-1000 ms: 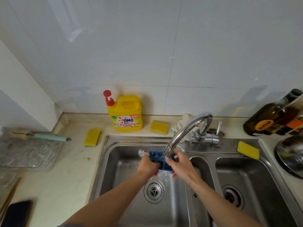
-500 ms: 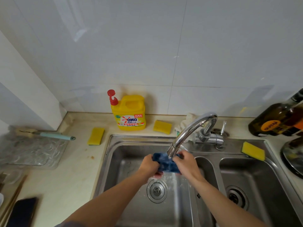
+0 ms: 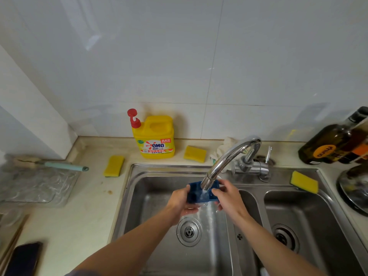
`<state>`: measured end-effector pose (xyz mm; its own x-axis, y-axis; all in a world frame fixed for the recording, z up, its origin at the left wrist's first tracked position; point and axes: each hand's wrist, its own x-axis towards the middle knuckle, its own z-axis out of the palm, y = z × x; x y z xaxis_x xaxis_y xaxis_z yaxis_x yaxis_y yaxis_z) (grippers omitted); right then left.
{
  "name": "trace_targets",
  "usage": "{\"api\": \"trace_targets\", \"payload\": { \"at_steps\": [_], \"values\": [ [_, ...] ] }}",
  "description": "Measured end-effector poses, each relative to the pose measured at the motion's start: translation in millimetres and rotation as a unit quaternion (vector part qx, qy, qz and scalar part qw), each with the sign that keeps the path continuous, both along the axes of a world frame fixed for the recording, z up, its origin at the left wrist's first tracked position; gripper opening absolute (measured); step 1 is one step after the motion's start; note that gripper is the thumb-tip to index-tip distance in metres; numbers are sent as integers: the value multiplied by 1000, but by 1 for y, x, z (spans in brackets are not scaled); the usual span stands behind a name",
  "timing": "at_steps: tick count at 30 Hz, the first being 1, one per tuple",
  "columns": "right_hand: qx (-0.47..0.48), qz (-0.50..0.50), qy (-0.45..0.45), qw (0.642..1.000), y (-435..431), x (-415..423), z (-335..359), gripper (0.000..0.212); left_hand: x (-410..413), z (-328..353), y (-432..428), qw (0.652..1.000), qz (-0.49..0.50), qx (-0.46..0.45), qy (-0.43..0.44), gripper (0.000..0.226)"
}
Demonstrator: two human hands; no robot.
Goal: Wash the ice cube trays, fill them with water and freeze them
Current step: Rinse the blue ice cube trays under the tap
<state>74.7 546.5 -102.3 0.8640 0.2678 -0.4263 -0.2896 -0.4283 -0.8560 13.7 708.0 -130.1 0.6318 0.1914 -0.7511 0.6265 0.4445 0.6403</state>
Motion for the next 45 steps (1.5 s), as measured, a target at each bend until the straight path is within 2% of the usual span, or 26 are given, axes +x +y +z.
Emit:
{"api": "trace_targets", "payload": {
  "at_steps": [11,19,22,25,28,31,36,40,45],
  "values": [
    [20,-29,-53,998,-12,2,14,24,0,1,-11,994,6,-107,-19,62],
    [26,-59,-46,997,-17,-3,18,29,-2,-2,-12,995,44,-82,-40,60],
    [25,-58,-10,998,-16,-4,15,20,-3,0,-10,997,50,-39,-38,51],
    [53,-63,78,994,-10,-6,6,17,-5,5,-4,997,49,41,-32,40],
    [97,-74,166,979,-2,-10,-2,18,-9,8,6,992,44,102,-52,42],
    [146,-85,213,962,7,-12,-8,20,-15,15,14,978,14,186,-90,39],
    [210,-103,242,942,21,-10,-4,28,-16,27,21,947,-8,295,-124,33],
    [239,-102,246,934,25,-6,1,31,-15,30,20,934,-5,325,-146,28],
    [231,-104,237,938,26,-3,3,28,-13,27,20,929,10,334,-160,26]
  ]
}}
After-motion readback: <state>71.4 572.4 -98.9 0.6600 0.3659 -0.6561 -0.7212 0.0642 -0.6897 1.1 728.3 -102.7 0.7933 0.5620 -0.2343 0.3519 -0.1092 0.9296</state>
